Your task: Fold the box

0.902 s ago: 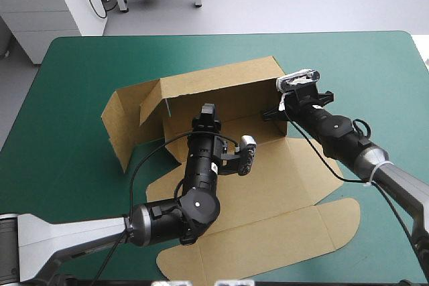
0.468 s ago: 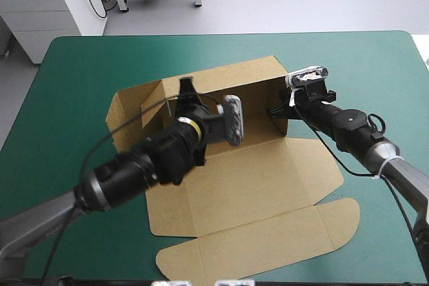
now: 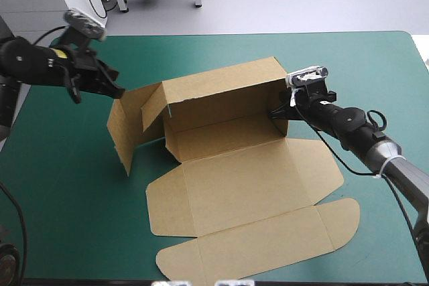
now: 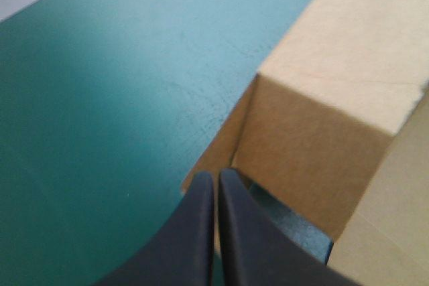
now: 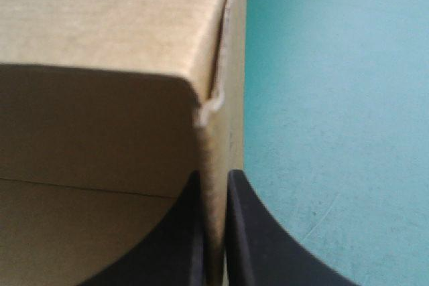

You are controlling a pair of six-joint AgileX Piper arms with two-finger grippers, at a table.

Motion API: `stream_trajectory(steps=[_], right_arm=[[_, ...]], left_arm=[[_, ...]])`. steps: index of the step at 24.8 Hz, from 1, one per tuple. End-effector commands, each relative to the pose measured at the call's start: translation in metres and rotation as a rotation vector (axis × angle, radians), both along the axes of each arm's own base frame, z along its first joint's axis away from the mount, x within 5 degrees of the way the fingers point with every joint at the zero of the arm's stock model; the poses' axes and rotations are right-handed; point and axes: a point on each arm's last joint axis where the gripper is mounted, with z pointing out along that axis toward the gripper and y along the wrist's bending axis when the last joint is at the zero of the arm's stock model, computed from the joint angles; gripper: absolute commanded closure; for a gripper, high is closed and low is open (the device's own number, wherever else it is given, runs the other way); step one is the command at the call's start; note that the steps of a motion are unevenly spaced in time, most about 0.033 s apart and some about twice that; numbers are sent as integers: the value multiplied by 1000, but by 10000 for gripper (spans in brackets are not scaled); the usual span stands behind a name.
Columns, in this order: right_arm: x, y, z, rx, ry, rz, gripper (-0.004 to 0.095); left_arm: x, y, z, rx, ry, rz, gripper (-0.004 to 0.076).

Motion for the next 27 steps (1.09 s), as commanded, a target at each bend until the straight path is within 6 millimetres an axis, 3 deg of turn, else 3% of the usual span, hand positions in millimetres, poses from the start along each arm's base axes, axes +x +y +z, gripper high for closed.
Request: stream_trajectory(steps=[1,4,7,9,15,19,22,23,27], right_arm=[[-5,3,4,45,40,34,926],[-5,3,4,89,76,-3,926],[-2,4,13,147,111,-39,925],[0,6,28,141,128,-19,919],[0,-3,86,38,290,-117,920],[-8,-8,124,4,340,-144,920],[-6,-7,132,-29,429,-134,920],[-5,-6,128,-65,536,-128,920],[4,6,116,10,603,-99,920]], left_arm=[[-13,41,17,-199,-17,142,717],[-11,74,8,-359,30,279,717],[-13,92,-7,-563,109,334,717],[-11,96,-20,-608,119,302,717],[-6,108,-67,-631,206,420,717],[-6,107,-74,-646,227,426,717],[-6,107,-73,-660,223,424,717],[-7,106,-72,-658,213,426,717],[-9,106,-68,-645,182,438,717]])
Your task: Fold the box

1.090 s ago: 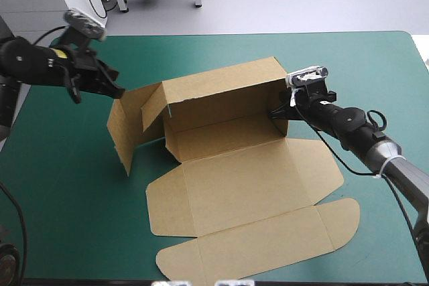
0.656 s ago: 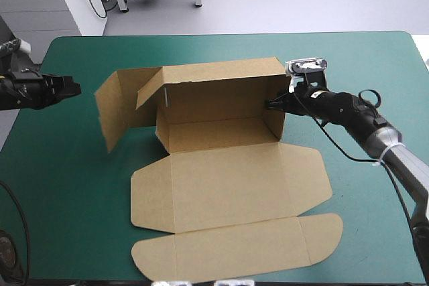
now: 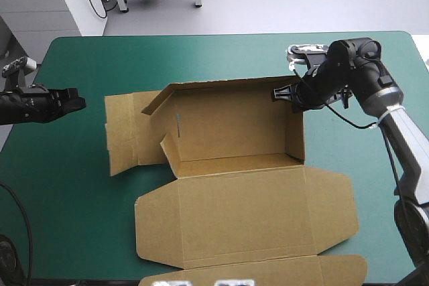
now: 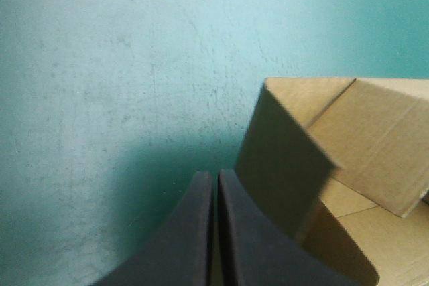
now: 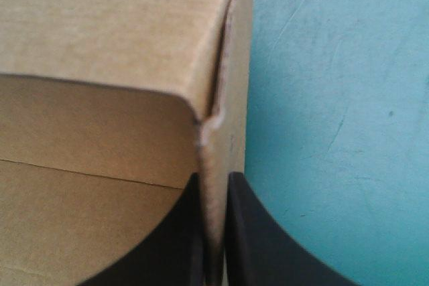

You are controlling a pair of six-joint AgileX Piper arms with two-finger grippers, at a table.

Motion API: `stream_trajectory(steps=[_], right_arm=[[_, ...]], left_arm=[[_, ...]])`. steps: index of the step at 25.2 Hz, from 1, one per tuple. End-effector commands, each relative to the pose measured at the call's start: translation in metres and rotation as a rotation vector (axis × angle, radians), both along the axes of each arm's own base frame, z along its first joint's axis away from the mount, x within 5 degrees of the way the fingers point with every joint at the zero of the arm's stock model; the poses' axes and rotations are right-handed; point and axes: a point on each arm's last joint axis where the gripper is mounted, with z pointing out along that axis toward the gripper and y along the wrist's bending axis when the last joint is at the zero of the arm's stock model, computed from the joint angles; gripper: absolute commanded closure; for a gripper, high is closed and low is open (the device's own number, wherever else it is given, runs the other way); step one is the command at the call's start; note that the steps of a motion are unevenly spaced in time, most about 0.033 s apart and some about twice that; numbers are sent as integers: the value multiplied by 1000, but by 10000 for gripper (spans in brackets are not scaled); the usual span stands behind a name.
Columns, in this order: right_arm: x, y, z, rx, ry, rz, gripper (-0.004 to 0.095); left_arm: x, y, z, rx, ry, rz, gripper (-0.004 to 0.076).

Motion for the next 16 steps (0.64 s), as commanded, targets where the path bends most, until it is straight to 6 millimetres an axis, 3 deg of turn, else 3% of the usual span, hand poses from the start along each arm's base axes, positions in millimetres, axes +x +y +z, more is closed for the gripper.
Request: stream_trajectory(steps=[1,11,16], right_arm=[[-5,3,18,61,-32,-11,920],[28,3,-29,-53,64,-47,920],[39,3,-38,-65,35,-50,898]], left_arm=[[-6,-5,23,-16,-100,18,717],[-7,-7,23,-36,-92,10,717],[-7,-7,23,-38,-89,10,717]])
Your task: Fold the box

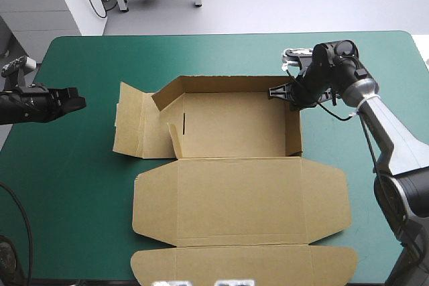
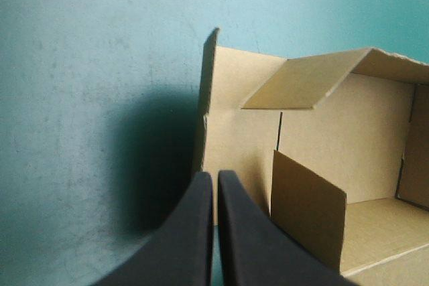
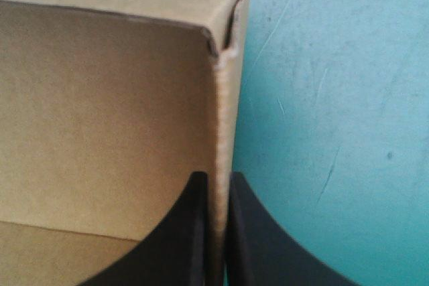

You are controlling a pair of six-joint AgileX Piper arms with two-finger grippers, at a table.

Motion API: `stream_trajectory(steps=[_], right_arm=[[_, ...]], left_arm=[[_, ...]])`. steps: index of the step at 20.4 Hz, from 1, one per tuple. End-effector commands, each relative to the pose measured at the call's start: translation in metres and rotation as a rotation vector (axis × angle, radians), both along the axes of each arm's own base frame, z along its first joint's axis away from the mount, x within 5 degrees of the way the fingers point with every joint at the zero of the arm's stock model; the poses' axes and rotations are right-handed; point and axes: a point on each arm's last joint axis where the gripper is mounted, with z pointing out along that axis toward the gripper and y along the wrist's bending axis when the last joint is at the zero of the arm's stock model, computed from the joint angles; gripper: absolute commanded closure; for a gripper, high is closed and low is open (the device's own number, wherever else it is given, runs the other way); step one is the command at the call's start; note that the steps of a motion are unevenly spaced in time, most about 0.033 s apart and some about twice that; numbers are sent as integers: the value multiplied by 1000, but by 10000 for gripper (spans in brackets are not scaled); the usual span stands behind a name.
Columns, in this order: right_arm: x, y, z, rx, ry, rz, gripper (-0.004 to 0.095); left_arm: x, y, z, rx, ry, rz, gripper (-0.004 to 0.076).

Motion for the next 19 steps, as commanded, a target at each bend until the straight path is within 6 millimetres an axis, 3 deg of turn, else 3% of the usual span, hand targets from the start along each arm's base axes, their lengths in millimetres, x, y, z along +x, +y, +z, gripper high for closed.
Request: stream_trajectory(steps=[1,3,5,6,8,10,14,19], right_arm=[[-2,-3,10,-7,-29,4,874],[1,-5,8,-6,-34,-3,806],[4,-8,3,-8,-12,-12,650],[4,-9,3,-8,-9,-19,525],[4,-11,15,-9,-12,-34,326],[2,-11,34,20,-46,-50,205],[-24,-11,53,126,-47,-116,188],[-52,6,18,116,90,-153,193]], left_arm=[[-5,-6,21,-35,-86,6,717],[-6,-7,21,-37,-82,0,717],[-7,-7,20,-34,-75,-12,717],[-7,-7,20,-33,-76,-14,717],[-6,-6,21,-29,-83,-4,717],[-6,-6,21,-27,-83,-3,717],[-6,-6,20,-26,-78,-8,717],[-7,-7,20,-33,-75,-12,717]])
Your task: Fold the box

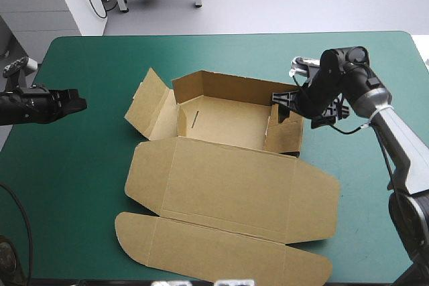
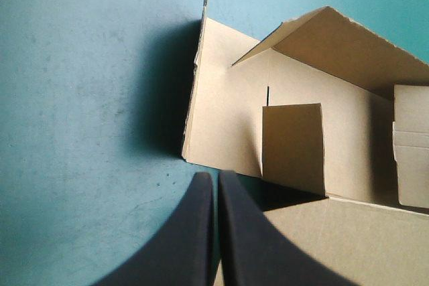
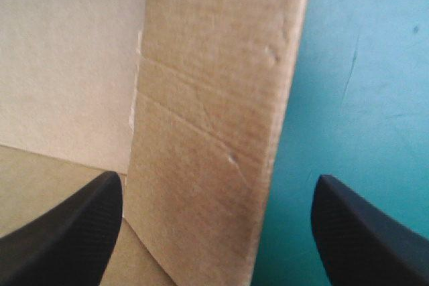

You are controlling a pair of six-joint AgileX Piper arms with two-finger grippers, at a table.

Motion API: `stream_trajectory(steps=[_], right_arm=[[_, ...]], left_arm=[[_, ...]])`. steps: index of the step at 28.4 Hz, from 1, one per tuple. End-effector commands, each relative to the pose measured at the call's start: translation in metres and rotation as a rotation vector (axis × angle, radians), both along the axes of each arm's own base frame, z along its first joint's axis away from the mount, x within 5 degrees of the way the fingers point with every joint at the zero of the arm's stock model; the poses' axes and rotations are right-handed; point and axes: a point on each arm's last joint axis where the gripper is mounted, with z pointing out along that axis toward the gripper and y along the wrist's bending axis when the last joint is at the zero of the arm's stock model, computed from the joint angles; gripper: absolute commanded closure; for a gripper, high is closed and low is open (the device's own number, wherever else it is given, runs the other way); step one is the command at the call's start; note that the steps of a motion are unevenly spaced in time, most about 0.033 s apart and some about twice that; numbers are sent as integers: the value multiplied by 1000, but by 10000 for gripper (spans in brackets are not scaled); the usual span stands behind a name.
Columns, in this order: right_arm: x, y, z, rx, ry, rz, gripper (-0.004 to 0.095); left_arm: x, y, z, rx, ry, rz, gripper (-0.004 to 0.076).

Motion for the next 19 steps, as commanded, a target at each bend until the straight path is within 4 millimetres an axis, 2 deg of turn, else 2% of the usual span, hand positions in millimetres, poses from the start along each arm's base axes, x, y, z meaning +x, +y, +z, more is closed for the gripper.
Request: stream_trajectory(steps=[1,5,13,16,19], right_arm=[[-15,11,3,17,-18,6,193],[-14,19,-13,-16,-59,-20,193],[-12,18,-16,-36,-52,-40,199],[-9,18,-22,-47,-38,-38,269],[-7,19,-28,-54,-20,-38,391]], left_arm=[[-6,-6,21,-35,-81,2,717],[-7,-7,21,-46,-75,-8,717],[-7,-8,22,-57,-75,-14,717],[-7,-8,21,-57,-74,-14,717],[-6,-8,21,-56,-76,-11,717]])
